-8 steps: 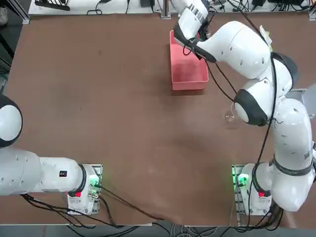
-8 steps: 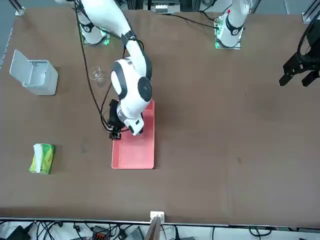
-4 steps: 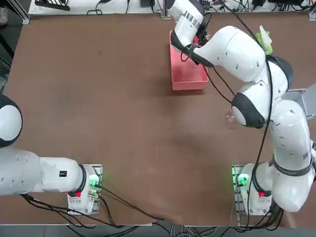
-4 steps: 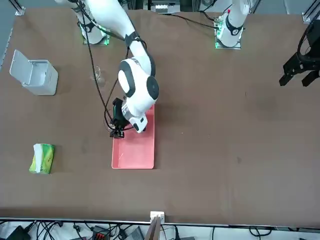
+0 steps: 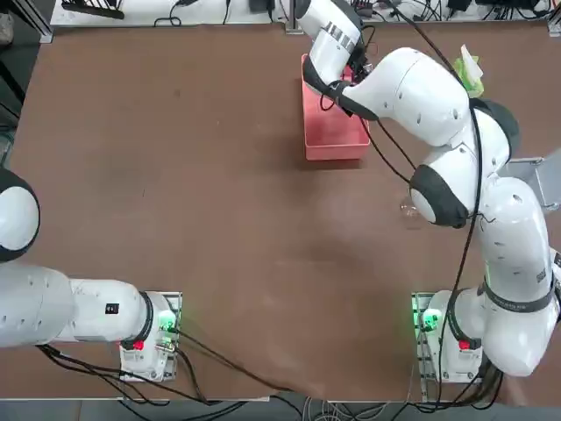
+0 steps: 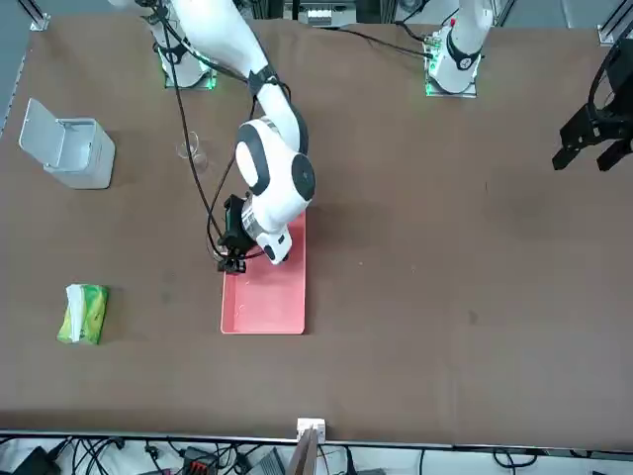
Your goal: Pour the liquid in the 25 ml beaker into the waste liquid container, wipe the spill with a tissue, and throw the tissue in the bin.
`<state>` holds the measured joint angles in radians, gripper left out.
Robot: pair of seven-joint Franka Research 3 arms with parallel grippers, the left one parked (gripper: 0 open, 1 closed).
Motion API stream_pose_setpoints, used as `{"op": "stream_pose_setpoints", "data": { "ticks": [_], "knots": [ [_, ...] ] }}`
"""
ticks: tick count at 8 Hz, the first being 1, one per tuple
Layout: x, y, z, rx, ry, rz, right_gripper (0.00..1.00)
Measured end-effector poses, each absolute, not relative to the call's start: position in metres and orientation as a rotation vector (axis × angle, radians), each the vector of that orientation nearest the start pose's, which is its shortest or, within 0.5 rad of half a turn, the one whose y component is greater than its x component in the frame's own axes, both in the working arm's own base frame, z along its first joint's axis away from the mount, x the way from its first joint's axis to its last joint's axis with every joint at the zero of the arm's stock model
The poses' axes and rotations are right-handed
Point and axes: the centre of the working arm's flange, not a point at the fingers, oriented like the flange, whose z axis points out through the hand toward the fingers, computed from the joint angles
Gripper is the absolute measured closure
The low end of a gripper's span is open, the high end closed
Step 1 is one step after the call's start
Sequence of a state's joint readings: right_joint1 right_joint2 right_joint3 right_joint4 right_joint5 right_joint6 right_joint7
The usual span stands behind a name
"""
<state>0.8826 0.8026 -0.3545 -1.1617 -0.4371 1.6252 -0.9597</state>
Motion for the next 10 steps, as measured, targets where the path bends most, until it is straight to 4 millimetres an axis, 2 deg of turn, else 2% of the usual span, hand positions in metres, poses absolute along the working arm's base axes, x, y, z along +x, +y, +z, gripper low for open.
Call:
{"op": "stream_pose_setpoints", "data": {
  "ticks": [2,3,5,7,10],
  "knots": [
    [0.621,0.378,0.345,1.78,1.795,-0.516,0.52],
    [0.634,0.361,0.355,1.882,1.791,-0.486,0.52],
    [0.66,0.314,0.383,2.116,1.773,-0.408,0.52],
    [0.682,0.259,0.406,2.421,1.762,-0.297,0.52],
    [0.704,0.2,0.413,2.747,1.808,-0.119,0.52]
  ]
}}
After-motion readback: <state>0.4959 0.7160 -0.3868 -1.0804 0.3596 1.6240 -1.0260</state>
